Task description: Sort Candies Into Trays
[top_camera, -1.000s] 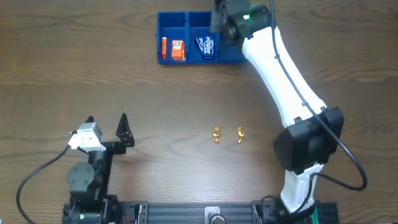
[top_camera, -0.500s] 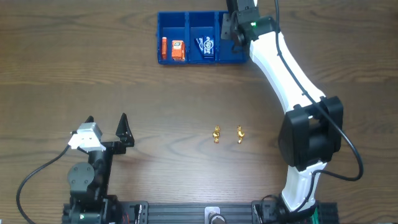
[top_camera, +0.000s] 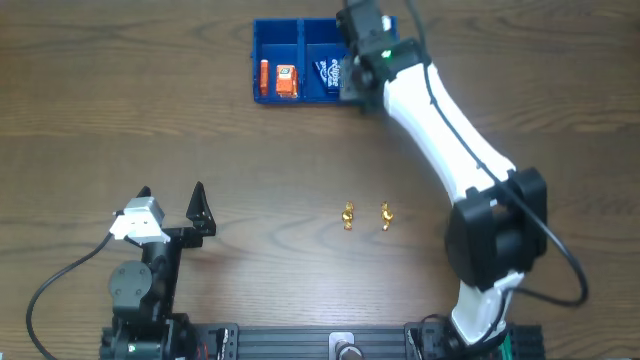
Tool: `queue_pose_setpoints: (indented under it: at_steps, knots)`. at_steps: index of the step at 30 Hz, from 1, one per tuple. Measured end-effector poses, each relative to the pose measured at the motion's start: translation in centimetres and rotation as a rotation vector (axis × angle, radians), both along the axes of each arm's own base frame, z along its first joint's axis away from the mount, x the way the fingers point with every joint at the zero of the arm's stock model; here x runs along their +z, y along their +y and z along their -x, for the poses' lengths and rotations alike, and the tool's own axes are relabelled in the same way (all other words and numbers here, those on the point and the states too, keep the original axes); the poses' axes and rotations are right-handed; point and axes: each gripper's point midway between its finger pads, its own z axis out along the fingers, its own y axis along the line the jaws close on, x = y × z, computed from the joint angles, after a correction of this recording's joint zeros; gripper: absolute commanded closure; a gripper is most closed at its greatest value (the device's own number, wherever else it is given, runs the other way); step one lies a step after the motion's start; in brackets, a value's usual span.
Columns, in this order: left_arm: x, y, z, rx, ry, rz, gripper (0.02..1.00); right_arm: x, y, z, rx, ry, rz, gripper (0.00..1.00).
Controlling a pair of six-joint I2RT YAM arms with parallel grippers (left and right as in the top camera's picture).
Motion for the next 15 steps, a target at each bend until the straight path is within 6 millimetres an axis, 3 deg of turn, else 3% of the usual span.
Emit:
queue_pose_setpoints:
  at_steps: [3, 6, 7, 8, 11, 15]
  knots:
    - [0.0, 0.0, 0.0, 0.0, 0.0, 0.0, 0.02, -1.6, 1.5, 5.3, 0.056, 0.103, -0.04, 0.457]
    - [0.0, 0.0, 0.0, 0.0, 0.0, 0.0, 0.02, -6.2, 1.6, 9.5, 0.062, 0.245, -0.034, 0.452]
    - [0.0, 0.0, 0.0, 0.0, 0.0, 0.0, 0.02, -9.0, 1.1, 12.3, 0.059, 0.335, -0.006, 0.45]
    - [0.0, 0.0, 0.0, 0.0, 0.0, 0.0, 0.02, -10.2, 1.0, 13.6, 0.06, 0.369, 0.008, 0.452]
    - [0.0, 0.0, 0.0, 0.0, 0.0, 0.0, 0.02, -12.9, 0.9, 16.9, 0.068, 0.443, 0.034, 0.45]
    - [0.0, 0.0, 0.0, 0.0, 0.0, 0.0, 0.02, -14.5, 1.6, 19.0, 0.077, 0.466, 0.041, 0.452]
